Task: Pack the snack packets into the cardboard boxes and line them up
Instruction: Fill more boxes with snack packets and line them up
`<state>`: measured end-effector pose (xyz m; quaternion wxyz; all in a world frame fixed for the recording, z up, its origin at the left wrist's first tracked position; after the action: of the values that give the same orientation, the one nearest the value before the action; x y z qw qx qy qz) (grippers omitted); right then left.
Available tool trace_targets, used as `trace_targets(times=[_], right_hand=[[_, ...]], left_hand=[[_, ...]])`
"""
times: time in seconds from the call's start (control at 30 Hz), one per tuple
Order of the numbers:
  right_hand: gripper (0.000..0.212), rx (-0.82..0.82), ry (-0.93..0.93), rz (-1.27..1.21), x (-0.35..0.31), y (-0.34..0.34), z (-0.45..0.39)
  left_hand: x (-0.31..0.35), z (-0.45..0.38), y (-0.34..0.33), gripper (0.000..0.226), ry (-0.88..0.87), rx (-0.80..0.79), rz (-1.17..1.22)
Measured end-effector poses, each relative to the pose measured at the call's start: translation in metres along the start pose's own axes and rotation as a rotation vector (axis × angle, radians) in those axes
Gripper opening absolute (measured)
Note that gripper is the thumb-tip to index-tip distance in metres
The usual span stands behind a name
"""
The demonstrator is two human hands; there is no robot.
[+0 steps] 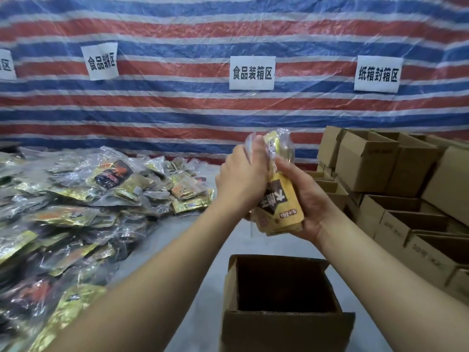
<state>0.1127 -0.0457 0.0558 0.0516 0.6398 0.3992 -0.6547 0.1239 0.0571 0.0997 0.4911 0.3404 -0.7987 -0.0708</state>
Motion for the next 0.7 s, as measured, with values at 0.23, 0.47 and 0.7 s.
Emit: trace_targets(times=[0.23,0.47,0.7], right_hand=[[0.051,0.245,0.131,-0.099,-0.008,0.025,0.02],[0.07,0.139,0.14,-0.061,0.006,0.049,0.065],[0.062,0.062,0.011,0.542,0.032,0.034,0.083]], left_hand=[[-0.008,0.014,-0.006,0.086,-0.038,-0.226,-0.006],[-0.083,0.108,-0.009,0.036,0.068,-0.643,-0.18],[-0.097,0.126,-0.028,0.028,0.174,-0.69,0.029]])
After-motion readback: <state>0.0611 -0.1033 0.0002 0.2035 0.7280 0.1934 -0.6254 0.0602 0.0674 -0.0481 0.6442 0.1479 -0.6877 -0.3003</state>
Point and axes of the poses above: each hand's wrist, its own z-axis away from the middle knuckle, its own y-axis out of the back of the hand, x = y × z, the point moved 7 cm from there along -z, towards the middle knuckle, and after that the axes turned 4 degrees about -z, right-handed, at the moved point
